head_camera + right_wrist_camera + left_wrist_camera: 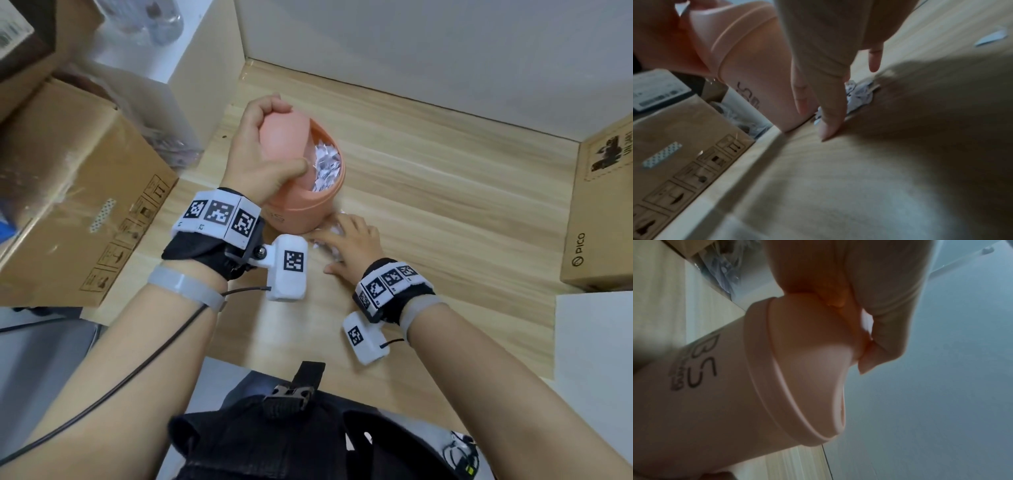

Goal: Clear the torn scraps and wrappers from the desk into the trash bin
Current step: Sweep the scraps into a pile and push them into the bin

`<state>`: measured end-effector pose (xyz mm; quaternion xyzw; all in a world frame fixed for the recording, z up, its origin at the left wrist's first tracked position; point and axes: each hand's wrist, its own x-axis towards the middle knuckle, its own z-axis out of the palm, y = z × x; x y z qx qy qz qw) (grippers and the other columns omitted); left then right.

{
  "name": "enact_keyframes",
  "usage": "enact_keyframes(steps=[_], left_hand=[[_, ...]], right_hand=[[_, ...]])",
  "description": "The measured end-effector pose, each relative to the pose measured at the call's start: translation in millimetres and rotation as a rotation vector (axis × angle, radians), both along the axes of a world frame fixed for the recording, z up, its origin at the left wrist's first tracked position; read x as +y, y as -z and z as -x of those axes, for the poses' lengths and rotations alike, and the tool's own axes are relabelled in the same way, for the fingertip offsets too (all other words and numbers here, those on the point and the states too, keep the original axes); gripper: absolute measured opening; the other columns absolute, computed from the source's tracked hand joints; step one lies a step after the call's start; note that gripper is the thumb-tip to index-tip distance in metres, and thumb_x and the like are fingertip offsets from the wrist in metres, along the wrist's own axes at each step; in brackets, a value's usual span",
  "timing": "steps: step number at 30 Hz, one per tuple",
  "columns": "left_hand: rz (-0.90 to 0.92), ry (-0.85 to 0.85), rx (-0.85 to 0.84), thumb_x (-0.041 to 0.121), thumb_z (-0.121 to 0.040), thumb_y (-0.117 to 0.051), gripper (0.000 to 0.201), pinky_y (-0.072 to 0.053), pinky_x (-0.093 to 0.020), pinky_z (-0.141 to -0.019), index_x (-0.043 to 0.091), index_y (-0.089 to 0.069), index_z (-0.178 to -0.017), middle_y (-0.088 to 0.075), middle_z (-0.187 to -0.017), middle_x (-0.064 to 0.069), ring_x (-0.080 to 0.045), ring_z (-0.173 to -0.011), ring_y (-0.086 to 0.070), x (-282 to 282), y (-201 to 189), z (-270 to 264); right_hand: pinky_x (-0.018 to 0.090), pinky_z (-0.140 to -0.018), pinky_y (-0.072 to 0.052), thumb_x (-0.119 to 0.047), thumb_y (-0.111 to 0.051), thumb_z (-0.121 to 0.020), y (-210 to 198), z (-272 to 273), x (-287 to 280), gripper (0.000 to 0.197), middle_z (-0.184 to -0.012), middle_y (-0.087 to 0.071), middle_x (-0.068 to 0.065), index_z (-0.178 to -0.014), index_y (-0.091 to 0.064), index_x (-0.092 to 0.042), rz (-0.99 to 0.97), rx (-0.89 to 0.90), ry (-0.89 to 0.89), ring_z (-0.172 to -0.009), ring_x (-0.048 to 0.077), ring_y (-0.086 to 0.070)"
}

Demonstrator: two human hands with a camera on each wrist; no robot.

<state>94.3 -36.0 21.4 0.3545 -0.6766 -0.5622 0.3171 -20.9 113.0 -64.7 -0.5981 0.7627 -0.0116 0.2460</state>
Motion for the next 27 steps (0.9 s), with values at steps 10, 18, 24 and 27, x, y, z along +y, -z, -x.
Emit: enact_keyframes(steps=[10,18,24,27], left_hand=[[0.002,-0.006,0.011,0.002,-0.056,-0.063,0.058,-0.029,0.004,-0.086,0.019,-0.043,-0.108,-0.042,-0.122,0.01,0.0,-0.12,-0.039,2,-2,-1],[-0.006,0.0,0.001,0.003,-0.054,-0.063,0.059,-0.029,0.004,-0.088,0.019,-0.043,-0.108,-0.042,-0.116,0.02,-0.005,-0.123,-0.038,3,-5,0],[-0.009,0.015,-0.001,0.003,-0.055,-0.064,0.059,-0.029,0.005,-0.084,0.019,-0.043,-0.108,-0.043,-0.114,0.02,-0.005,-0.122,-0.039,3,-3,1],[0.002,-0.012,0.038,0.004,-0.054,-0.064,0.059,-0.029,0.006,-0.082,0.019,-0.043,-0.107,-0.044,-0.121,0.01,-0.006,-0.122,-0.039,1,-10,-4]], right_hand=[[0.021,-0.08,-0.031,0.003,-0.072,-0.067,10,28,12,0.03,-0.109,-0.056,0.017,-0.095,-0.066,-0.004,0.064,-0.287,0.219,-0.101,0.032,-0.052],[0.027,-0.074,-0.044,0.009,-0.058,-0.073,13,35,11,0.017,-0.09,-0.068,0.017,-0.076,-0.072,-0.001,0.081,-0.226,0.301,-0.087,0.032,-0.064],[0.011,-0.057,-0.047,0.009,-0.061,-0.074,-20,43,1,0.015,-0.08,-0.067,0.008,-0.075,-0.071,-0.003,0.071,-0.362,0.546,-0.07,0.018,-0.06],[0.008,-0.057,-0.049,0.007,-0.066,-0.073,-70,44,-18,0.012,-0.077,-0.064,0.007,-0.075,-0.07,-0.004,0.273,-0.453,0.54,-0.063,0.009,-0.057]])
